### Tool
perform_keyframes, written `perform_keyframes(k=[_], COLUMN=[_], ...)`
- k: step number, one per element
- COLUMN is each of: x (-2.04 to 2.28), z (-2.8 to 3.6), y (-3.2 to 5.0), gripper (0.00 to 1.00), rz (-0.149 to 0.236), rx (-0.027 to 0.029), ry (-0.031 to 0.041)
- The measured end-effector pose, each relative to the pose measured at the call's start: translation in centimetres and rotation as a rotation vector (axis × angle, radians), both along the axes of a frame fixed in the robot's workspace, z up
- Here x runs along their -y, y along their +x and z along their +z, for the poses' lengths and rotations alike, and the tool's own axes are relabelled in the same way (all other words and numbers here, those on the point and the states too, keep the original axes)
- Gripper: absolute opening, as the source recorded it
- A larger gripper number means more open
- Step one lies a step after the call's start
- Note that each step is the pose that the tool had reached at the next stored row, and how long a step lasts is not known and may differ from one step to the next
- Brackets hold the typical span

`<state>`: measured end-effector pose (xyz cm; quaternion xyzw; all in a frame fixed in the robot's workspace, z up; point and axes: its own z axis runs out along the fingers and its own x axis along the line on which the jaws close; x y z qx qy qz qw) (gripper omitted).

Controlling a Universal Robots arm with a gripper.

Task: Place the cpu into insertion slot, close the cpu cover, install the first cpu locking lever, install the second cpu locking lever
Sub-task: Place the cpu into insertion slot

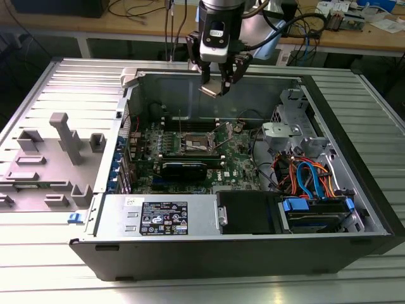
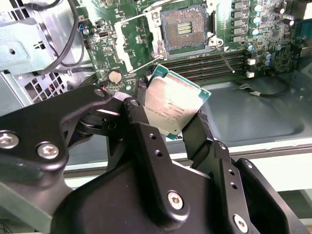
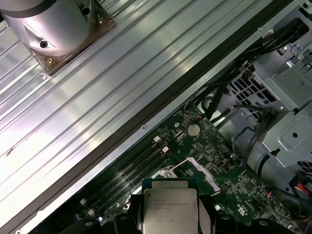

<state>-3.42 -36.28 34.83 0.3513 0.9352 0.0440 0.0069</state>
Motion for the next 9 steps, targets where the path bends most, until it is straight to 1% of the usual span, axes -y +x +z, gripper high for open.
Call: perform_keyframes(k=[4,7,8,9], x=[0.01,0.27,0.28,0.29], z=[-0.05,-0.1,-0.15,-0.2], y=[0.0,-0.01,0.0,0.0], gripper=[0.54,0.54,0.54,0.54], rz=[-0.041,-0.051,-0.058,-0.073], rx=[0.0,-0.0001,-0.0001,-0.0005], ry=[0.0,0.0001,0.0,-0.0005])
